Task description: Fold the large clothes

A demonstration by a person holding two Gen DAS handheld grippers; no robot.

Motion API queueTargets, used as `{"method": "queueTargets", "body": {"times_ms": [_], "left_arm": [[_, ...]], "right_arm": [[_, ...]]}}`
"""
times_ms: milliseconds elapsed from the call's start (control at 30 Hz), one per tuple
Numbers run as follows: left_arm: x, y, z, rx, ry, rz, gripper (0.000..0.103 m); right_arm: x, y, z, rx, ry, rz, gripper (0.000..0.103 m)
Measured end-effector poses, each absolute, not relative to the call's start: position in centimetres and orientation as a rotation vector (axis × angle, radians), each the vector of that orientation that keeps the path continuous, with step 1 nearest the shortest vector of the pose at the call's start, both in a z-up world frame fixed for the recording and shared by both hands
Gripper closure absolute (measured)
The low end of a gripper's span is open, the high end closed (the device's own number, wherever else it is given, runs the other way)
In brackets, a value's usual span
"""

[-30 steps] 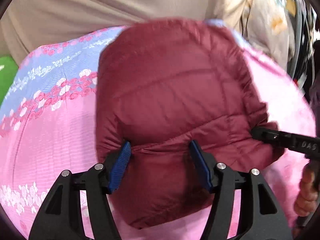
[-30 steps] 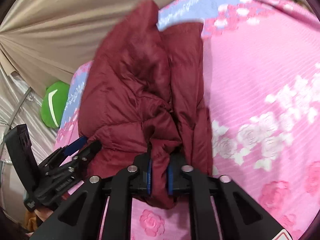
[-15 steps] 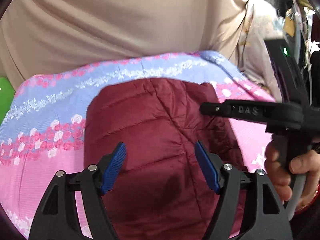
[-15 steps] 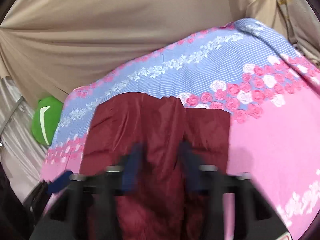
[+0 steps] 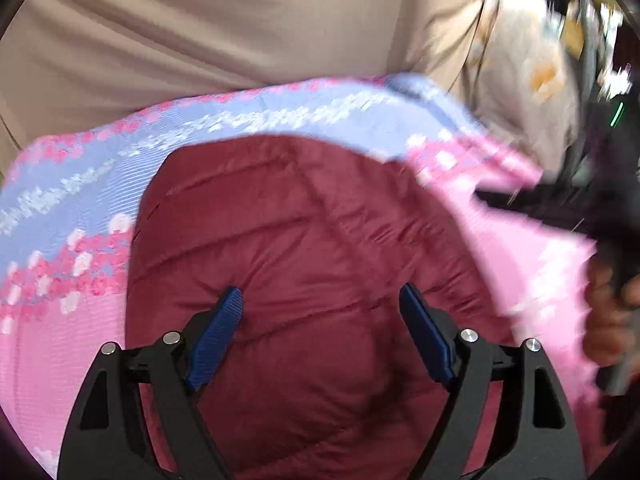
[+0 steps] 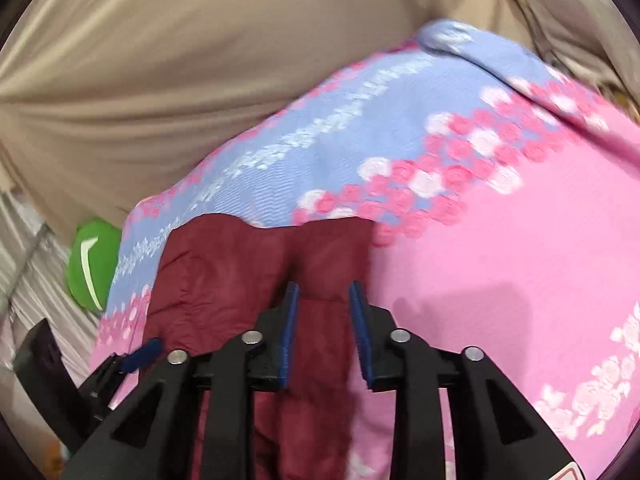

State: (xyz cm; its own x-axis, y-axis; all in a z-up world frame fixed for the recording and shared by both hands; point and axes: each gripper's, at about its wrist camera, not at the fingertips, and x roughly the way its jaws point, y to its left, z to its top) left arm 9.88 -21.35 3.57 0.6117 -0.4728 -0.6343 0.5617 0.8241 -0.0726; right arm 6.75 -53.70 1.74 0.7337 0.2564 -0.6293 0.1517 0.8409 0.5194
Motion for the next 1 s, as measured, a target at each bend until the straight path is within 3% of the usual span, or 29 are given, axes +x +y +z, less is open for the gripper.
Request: {"method": "queueTargets", "body": {"times_ms": [167, 200, 267, 433, 600, 733, 800, 900, 1000], "left_arm": [[10.7, -23.4, 6.7, 0.073, 0.661, -0.681, 0.015], [11.1, -24.2, 6.6, 0.074, 0.666, -0.681, 0.015], [11.9, -25.7, 5.8, 0.081, 0.694, -0.666, 0.017], [12.2, -24.3, 4.0, 0.014, 0.693, -0.593, 0.025], [13.8, -23.5, 2.5, -0.008, 0.71, -0.554, 0.027], [13.3, -25.2, 1.7, 0.078, 0.699, -0.57, 0.023], [12.5, -26.3, 1.0, 0.137, 0.682, -0.588, 0.021], [11.3, -27.8, 0.2, 0.22, 0.656, -0.606, 0.016], [10.4, -29.4, -0.9, 0.314, 0.631, -0.593, 0.014]], "right_arm": [[9.7, -54.2, -1.8, 0.68, 0.857, 0.134, 0.071], [10.4, -53.8, -2.3, 0.689, 0.866, 0.15, 0.075], [11.7, -52.4, -2.2, 0.667, 0.857, 0.187, 0.096], [13.8, -48.5, 0.4, 0.556, 0.815, 0.338, 0.098], [18.3, -47.3, -4.3, 0.559, 0.962, 0.372, 0.103], [17.8, -49.6, -5.3, 0.648, 0.974, 0.387, 0.102], [16.2, -50.9, -3.6, 0.609, 0.934, 0.309, 0.09], [12.3, -53.1, 0.5, 0.522, 0.817, 0.161, 0.087], [10.7, -52.4, 2.9, 0.538, 0.78, 0.229, 0.075]]}}
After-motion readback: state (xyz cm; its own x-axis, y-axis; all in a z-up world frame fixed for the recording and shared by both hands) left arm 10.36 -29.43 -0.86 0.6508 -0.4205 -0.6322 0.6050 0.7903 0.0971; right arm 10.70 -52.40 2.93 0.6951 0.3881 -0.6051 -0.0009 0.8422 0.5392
